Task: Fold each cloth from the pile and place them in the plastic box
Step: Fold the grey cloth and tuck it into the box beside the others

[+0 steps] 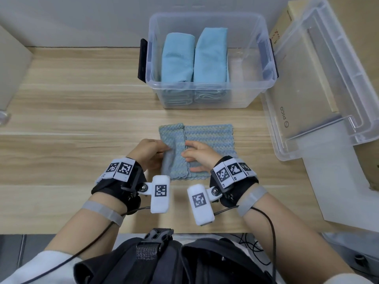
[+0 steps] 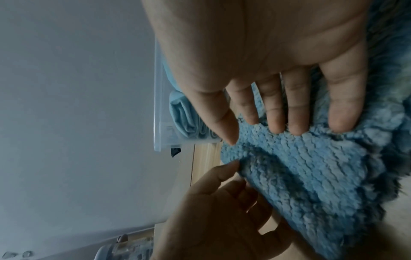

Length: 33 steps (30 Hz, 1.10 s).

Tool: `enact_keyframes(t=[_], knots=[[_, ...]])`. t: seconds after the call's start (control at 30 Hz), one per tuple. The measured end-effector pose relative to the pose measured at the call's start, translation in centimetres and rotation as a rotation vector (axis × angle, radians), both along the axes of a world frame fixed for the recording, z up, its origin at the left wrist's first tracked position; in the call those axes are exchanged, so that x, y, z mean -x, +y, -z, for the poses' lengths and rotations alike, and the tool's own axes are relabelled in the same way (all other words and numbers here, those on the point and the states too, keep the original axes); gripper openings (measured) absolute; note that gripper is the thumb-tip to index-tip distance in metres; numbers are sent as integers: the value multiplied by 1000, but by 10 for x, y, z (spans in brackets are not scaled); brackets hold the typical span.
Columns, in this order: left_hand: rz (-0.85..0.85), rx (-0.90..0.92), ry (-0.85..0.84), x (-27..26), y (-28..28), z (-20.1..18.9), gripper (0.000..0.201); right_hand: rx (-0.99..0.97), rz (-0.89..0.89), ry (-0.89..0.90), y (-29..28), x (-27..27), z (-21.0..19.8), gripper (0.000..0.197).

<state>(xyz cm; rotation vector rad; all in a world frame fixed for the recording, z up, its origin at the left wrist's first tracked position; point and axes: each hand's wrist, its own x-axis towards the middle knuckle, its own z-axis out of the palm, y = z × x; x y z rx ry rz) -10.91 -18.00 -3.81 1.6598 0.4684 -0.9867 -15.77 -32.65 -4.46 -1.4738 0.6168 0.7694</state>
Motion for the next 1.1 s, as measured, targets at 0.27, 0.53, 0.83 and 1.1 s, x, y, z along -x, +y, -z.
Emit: enact_keyframes(t=[0.27,0.53,0.83,1.1], knots=[[-20,288,195,-7,-35,-3,10,-40,156,-23,-18,8,-2,39],[-125,97,-43,1,-46,6,15,333,15,-119,-33,11,19,44],[-85,131,70,1,-43,14,22,562,-27,-182,-37,7,27,53],[-60,225,209,0,-58,8,24,423,-26,-225,-48,7,16,53]])
